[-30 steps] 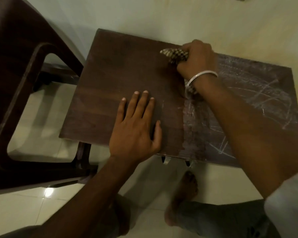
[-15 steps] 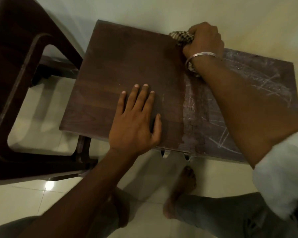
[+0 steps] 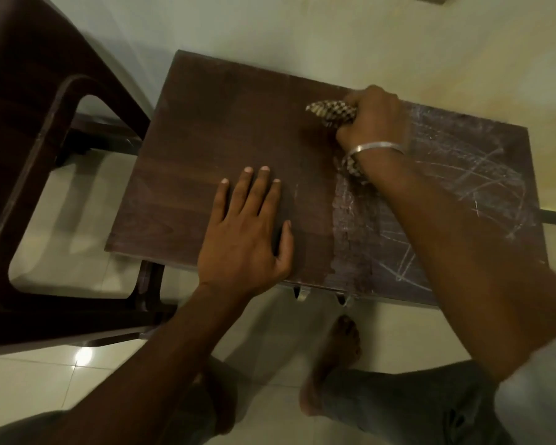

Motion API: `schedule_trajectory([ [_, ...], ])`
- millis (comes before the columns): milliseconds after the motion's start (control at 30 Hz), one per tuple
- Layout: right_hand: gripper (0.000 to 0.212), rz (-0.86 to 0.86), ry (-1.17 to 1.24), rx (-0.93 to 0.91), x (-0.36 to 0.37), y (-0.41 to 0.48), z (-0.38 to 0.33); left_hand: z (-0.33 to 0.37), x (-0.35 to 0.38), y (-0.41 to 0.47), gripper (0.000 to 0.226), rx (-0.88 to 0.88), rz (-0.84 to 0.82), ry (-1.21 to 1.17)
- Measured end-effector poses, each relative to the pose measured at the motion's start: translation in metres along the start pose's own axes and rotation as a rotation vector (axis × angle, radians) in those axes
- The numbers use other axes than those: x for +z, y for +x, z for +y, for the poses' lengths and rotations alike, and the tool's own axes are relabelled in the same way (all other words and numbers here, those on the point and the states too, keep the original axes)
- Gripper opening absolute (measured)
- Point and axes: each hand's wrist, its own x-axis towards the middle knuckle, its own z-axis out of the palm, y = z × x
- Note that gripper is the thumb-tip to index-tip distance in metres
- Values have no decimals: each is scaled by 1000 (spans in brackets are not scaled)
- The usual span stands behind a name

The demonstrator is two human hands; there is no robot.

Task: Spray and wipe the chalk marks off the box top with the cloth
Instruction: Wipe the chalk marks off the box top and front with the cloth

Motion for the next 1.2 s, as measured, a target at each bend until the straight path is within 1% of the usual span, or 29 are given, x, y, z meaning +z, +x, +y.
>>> schedule_trajectory([
  [67, 22, -12, -6, -63, 1, -11, 4, 0, 1, 0, 60, -1, 5, 5],
  [100, 23, -19, -4, -62, 0, -9, 3, 0, 1, 0, 60, -1, 5, 6],
  [267, 28, -26, 18, 34, -4, 11, -6, -1, 1, 0, 60, 0, -16, 15],
  [433, 26, -71, 13, -69, -4, -22, 1, -1, 0, 0, 60, -4, -9, 7],
  [533, 25, -108, 9, -19, -10, 2, -3, -1, 1, 1, 60, 4, -6, 8],
  [600, 26, -118, 8, 14, -12, 1, -5, -1, 0, 0, 60, 4, -8, 14],
  [733, 29, -75, -6, -25, -7, -36, 2, 0, 1, 0, 60, 2, -13, 20],
  [800, 27, -90, 2, -34, -7, -34, 1, -1, 1, 0, 60, 6, -1, 20],
  [900, 26, -111, 18, 18, -13, -14, -6, -1, 3, 0, 60, 12, 1, 29],
  [1000, 26, -100, 9, 33, -12, -31, -4, -1, 2, 1, 60, 14, 7, 26],
  [1100, 25, -93, 8, 3, -10, -50, -1, -1, 1, 0, 60, 12, 9, 35],
  [1200, 25, -122, 4, 19, -16, -38, -2, 0, 2, -1, 60, 16, 3, 31],
])
